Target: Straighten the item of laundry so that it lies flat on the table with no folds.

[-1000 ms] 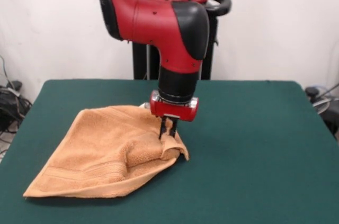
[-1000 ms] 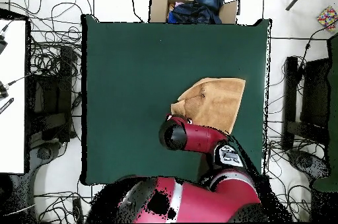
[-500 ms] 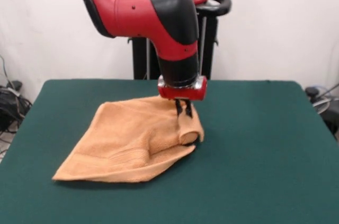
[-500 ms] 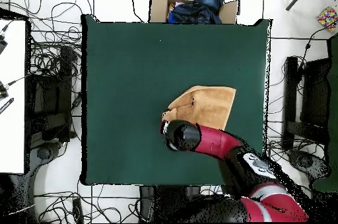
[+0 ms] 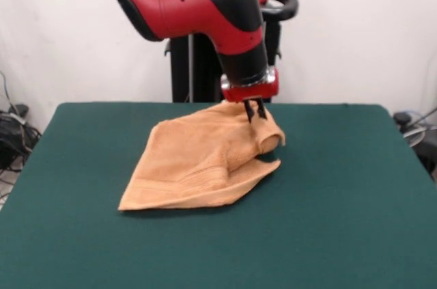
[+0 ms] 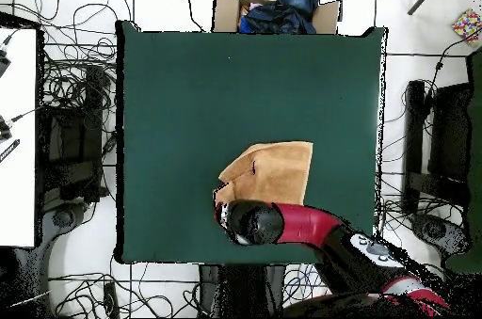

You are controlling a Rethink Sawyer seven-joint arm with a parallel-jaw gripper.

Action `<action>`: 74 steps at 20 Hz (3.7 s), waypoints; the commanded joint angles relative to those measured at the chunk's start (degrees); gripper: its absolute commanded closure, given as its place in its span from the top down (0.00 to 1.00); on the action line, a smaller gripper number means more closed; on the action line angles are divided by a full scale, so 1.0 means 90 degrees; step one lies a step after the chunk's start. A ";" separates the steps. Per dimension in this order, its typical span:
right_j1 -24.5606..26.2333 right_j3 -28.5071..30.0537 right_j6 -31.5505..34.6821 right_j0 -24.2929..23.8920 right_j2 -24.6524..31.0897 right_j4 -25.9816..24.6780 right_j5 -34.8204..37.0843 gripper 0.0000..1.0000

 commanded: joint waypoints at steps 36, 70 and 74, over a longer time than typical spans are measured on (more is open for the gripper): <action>0.1351 -0.1907 -0.4248 -0.2213 0.1439 -0.3512 0.3444 0.00; -0.1354 -0.0250 -0.1885 -0.1868 0.1853 -0.0680 0.2863 1.00; -0.0825 -0.0700 -0.0678 -0.1190 0.0764 -0.1336 0.0711 1.00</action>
